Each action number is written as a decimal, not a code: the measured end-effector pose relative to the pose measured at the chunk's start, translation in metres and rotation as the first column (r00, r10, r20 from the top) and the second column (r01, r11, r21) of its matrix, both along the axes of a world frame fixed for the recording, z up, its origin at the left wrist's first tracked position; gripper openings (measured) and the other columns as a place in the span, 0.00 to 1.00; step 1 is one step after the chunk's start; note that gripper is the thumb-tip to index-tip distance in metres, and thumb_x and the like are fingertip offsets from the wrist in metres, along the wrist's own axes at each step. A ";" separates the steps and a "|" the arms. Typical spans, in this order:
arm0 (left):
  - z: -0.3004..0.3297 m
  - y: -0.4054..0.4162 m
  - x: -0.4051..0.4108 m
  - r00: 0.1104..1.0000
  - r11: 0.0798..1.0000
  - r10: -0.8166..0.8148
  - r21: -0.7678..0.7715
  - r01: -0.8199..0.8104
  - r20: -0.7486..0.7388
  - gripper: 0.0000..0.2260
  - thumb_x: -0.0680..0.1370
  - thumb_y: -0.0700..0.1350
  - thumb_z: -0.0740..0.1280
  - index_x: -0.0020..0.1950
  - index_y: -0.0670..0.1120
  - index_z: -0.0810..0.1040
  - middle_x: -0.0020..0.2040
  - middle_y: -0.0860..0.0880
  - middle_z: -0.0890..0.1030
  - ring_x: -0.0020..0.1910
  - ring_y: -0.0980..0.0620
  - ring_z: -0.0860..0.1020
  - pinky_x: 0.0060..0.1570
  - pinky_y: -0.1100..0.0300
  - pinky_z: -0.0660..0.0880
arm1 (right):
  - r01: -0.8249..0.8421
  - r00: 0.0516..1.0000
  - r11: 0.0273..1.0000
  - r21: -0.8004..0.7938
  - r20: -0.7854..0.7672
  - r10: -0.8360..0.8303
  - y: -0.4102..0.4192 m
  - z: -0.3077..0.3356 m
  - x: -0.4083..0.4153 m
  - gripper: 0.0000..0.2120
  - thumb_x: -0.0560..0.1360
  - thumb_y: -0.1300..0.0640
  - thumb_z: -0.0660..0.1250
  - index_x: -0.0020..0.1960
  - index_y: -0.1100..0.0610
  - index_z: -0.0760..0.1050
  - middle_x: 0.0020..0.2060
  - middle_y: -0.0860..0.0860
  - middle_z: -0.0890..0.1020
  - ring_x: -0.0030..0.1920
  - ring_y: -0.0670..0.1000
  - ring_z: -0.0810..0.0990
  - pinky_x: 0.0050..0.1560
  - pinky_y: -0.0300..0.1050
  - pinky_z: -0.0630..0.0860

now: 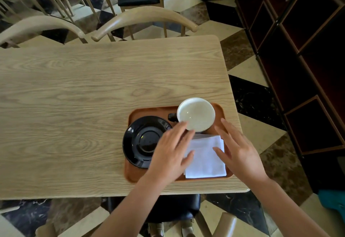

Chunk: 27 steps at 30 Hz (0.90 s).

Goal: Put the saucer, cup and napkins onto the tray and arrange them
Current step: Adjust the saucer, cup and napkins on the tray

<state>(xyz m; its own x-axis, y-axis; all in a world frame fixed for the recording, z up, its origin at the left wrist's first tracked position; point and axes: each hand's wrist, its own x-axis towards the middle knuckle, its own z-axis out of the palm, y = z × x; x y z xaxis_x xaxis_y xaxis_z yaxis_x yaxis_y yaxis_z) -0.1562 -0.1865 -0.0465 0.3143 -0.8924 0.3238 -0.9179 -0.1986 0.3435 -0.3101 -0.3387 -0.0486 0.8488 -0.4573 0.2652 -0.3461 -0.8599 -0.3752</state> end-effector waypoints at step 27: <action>-0.027 0.018 -0.036 0.996 0.943 -0.083 0.323 0.083 -0.013 0.22 0.74 0.49 0.67 0.68 0.46 0.70 0.71 0.40 0.68 0.71 0.44 0.66 0.67 0.50 0.64 | -0.134 0.967 0.990 -0.046 -0.224 0.121 0.035 -0.021 -0.013 0.28 0.66 0.52 0.76 0.62 0.61 0.75 0.65 0.63 0.74 0.66 0.61 0.71 0.59 0.60 0.74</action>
